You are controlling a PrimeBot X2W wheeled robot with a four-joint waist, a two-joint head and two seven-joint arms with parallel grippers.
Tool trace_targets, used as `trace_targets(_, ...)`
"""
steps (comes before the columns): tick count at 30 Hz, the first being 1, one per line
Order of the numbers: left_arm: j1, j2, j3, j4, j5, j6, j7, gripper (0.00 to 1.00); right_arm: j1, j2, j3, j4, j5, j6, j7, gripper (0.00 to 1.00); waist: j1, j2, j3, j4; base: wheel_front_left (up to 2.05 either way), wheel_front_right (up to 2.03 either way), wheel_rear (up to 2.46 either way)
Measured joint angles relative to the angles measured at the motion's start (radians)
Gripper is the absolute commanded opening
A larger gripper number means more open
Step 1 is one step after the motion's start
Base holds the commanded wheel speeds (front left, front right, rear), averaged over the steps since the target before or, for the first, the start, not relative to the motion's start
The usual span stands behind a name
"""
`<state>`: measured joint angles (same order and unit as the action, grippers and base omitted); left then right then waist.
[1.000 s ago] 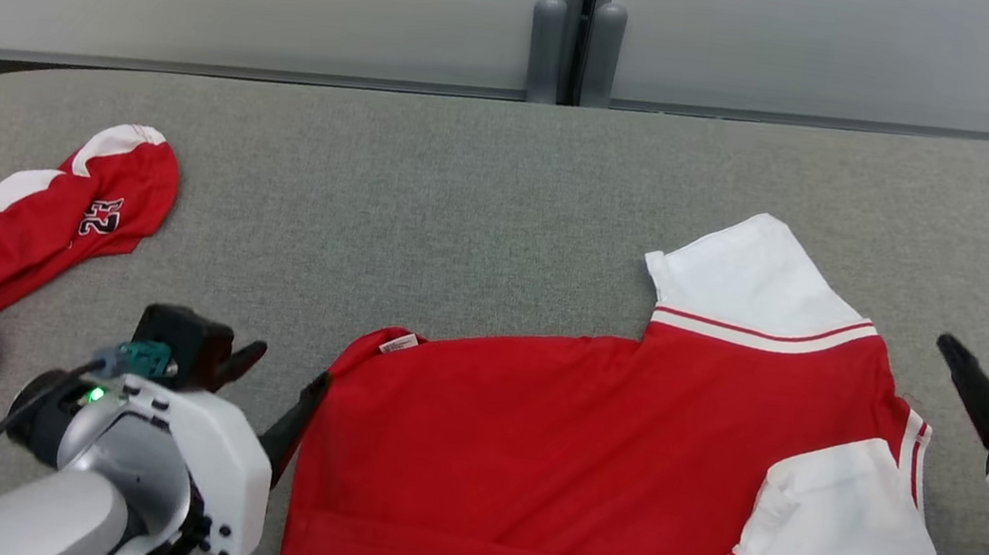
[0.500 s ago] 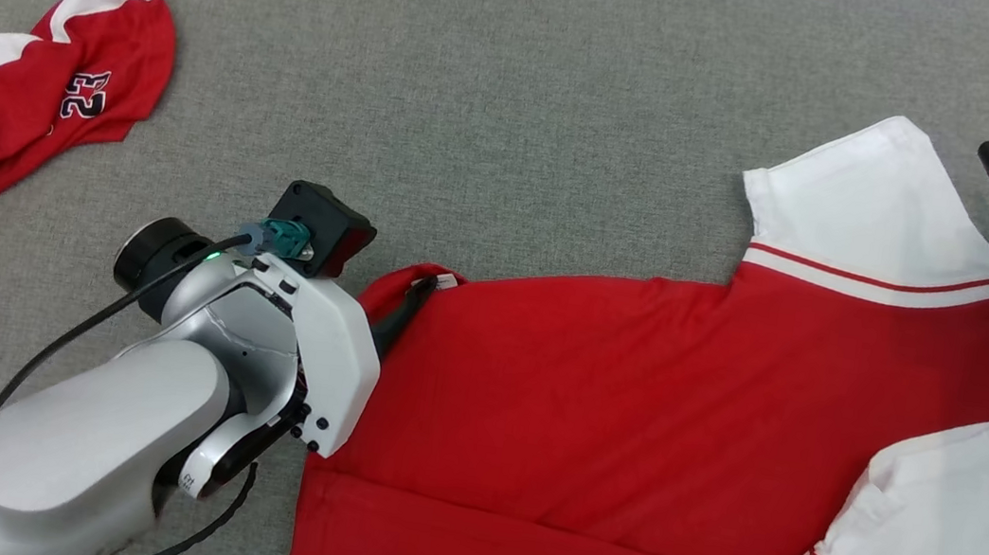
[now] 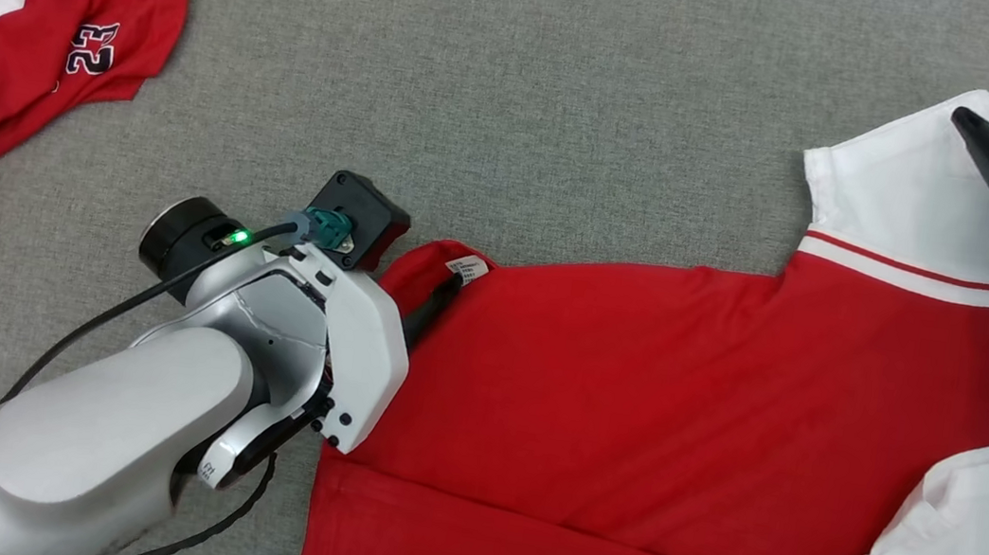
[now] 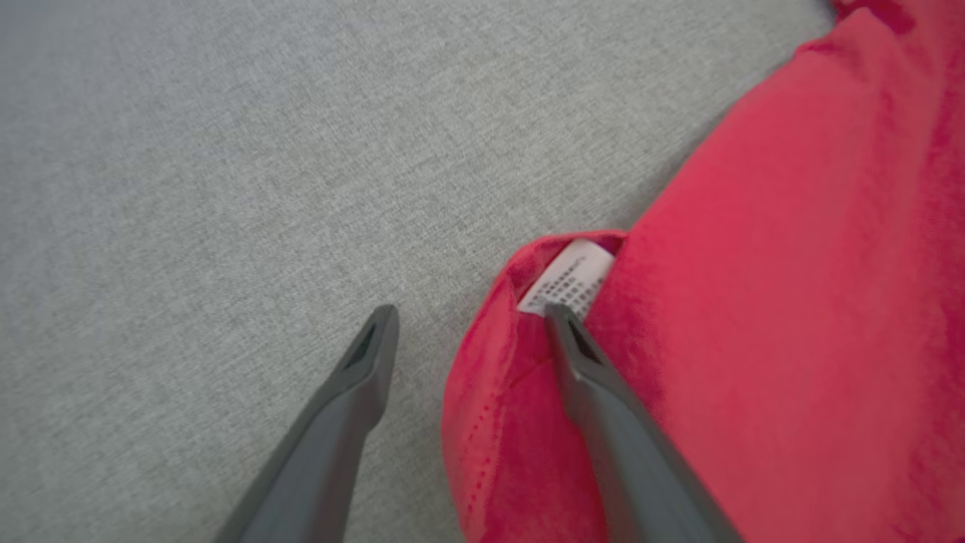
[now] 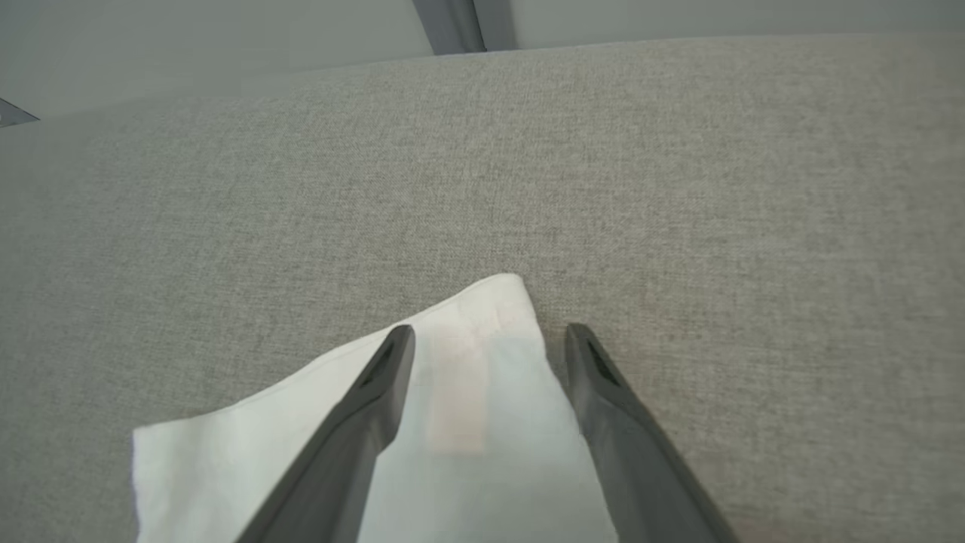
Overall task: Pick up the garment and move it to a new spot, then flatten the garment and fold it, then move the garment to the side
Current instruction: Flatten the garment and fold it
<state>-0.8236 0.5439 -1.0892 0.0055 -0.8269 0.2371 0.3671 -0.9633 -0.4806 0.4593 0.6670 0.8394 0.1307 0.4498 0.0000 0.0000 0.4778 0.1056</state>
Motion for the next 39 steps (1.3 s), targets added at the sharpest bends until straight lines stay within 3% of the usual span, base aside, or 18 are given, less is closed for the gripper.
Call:
trace_targets(6,-0.007,-0.005,-0.006,-0.008,0.001,-0.003,0.012,0.98,-0.054,-0.002,0.064,0.056,0.021,0.000,0.018,1.00,0.0000,0.0000,0.015,0.010,0.00,0.00,0.00)
trace_targets(10,-0.018,-0.009,-0.009,-0.008,0.001,-0.008,0.017,0.82,-0.079,-0.007,0.093,0.084,0.028,0.000,-0.001,1.00,0.0000,0.0000,0.021,0.015,0.00,0.00,0.00)
trace_targets(11,-0.020,-0.010,-0.010,-0.008,0.001,-0.010,0.019,0.67,-0.084,-0.007,0.100,0.089,0.033,0.000,-0.002,0.98,0.0000,0.0000,0.022,0.016,0.00,0.00,0.00)
trace_targets(12,-0.020,-0.010,-0.010,-0.008,0.001,-0.010,0.019,0.49,-0.084,-0.007,0.100,0.089,0.033,0.000,-0.002,0.52,0.0000,0.0000,0.022,0.016,0.00,0.00,0.00)
trace_targets(13,-0.021,-0.012,-0.012,-0.004,0.001,-0.012,0.019,0.39,-0.091,-0.006,0.114,0.093,0.046,0.000,-0.014,0.38,0.0000,0.0000,0.023,0.016,0.00,0.00,0.00)
trace_targets(14,-0.021,-0.012,-0.012,-0.004,0.001,-0.012,0.019,0.22,-0.091,-0.006,0.114,0.093,0.046,0.000,-0.014,0.10,0.0000,0.0000,0.023,0.016,0.00,0.00,0.00)
trace_targets(15,-0.021,-0.012,-0.011,-0.002,0.001,-0.013,0.016,0.00,-0.092,-0.006,0.121,0.093,0.051,0.000,-0.032,0.00,0.0000,0.0000,0.022,0.015,0.00,0.00,0.00)
trace_targets(21,-0.016,-0.014,0.019,0.019,-0.009,0.004,-0.026,0.00,-0.087,0.000,0.176,0.098,0.093,0.000,-0.065,0.00,0.0000,0.0000,0.004,0.002,0.00,0.00,0.00)
trace_targets(31,0.124,0.002,0.141,0.020,-0.126,0.091,-0.147,0.00,-0.033,-0.029,0.221,0.095,0.186,0.000,-0.167,0.00,0.0000,0.0000,-0.065,-0.023,0.00,0.00,0.00)
trace_targets(39,0.262,0.033,0.243,0.028,-0.256,0.093,-0.230,0.00,0.032,-0.065,0.248,0.070,0.271,0.000,-0.253,0.00,0.0000,0.0000,-0.148,-0.040,0.00,0.00,0.00)
